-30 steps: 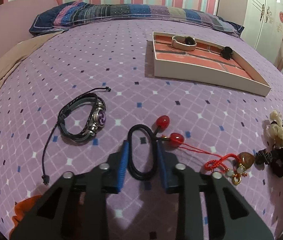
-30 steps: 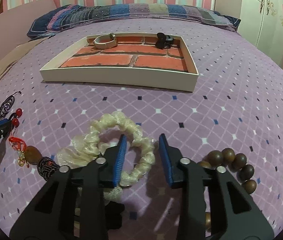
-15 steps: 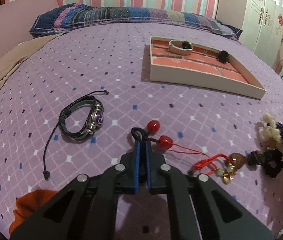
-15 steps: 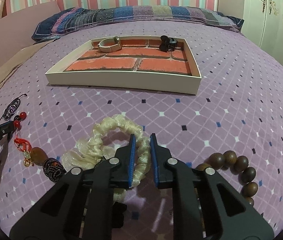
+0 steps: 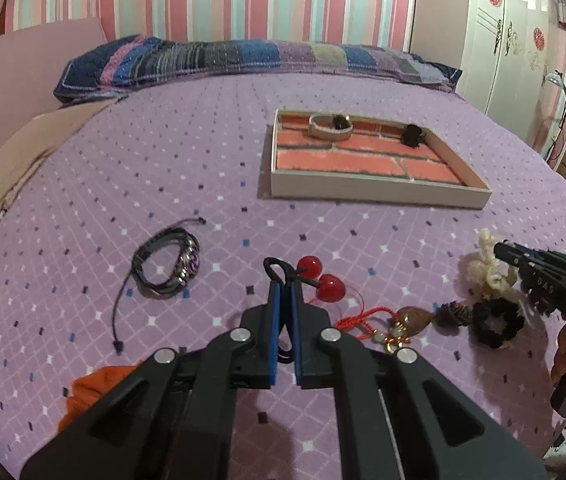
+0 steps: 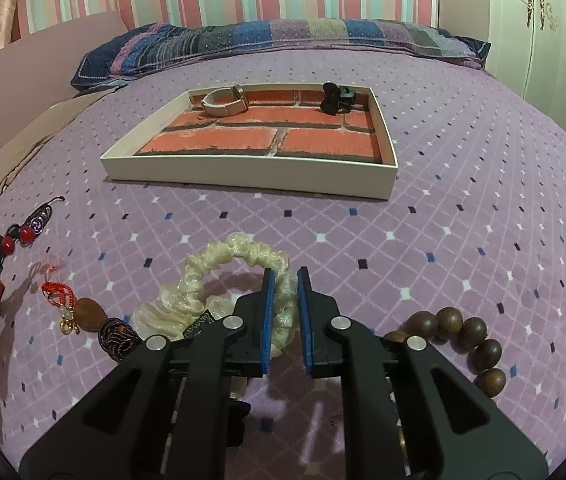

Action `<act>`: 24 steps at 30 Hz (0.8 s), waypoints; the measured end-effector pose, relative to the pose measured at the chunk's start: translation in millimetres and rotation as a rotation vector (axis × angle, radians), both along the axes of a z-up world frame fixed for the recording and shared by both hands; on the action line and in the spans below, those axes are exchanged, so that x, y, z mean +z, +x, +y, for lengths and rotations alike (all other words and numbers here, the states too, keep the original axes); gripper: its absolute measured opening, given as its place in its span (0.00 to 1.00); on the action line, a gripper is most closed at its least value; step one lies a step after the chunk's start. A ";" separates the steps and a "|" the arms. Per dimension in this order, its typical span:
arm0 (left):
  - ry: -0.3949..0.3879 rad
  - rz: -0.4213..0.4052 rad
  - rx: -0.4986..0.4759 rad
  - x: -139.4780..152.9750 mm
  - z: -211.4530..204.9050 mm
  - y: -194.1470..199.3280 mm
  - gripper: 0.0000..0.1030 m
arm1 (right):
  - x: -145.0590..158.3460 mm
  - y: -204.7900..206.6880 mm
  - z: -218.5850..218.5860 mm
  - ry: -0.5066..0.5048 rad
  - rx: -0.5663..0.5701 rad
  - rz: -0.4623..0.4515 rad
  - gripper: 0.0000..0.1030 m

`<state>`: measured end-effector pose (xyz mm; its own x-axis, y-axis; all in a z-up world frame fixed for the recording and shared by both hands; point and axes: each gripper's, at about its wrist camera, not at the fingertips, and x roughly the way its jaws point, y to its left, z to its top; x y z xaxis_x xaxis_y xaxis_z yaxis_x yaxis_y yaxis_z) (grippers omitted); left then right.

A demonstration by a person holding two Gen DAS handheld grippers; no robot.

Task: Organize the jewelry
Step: 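Carry the scrunchie and hair tie into the tray and open both tools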

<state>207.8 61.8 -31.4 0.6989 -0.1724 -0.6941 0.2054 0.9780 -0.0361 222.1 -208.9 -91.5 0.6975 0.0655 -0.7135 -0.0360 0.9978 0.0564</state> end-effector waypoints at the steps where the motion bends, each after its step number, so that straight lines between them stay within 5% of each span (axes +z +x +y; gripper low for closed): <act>1: -0.001 -0.004 0.000 2.4 -0.4 -0.4 0.06 | 1.3 -0.6 0.2 -0.001 0.002 -0.003 0.11; 24: -0.032 -0.109 0.011 71.4 -34.3 68.3 0.06 | 67.3 52.8 -9.7 -0.011 0.000 -0.128 0.09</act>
<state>276.1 27.5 40.0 0.7721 -0.1849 -0.6080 0.1989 0.9790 -0.0451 274.9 -218.6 -24.2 0.7828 0.0580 -0.6196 -0.0423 0.9983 0.0401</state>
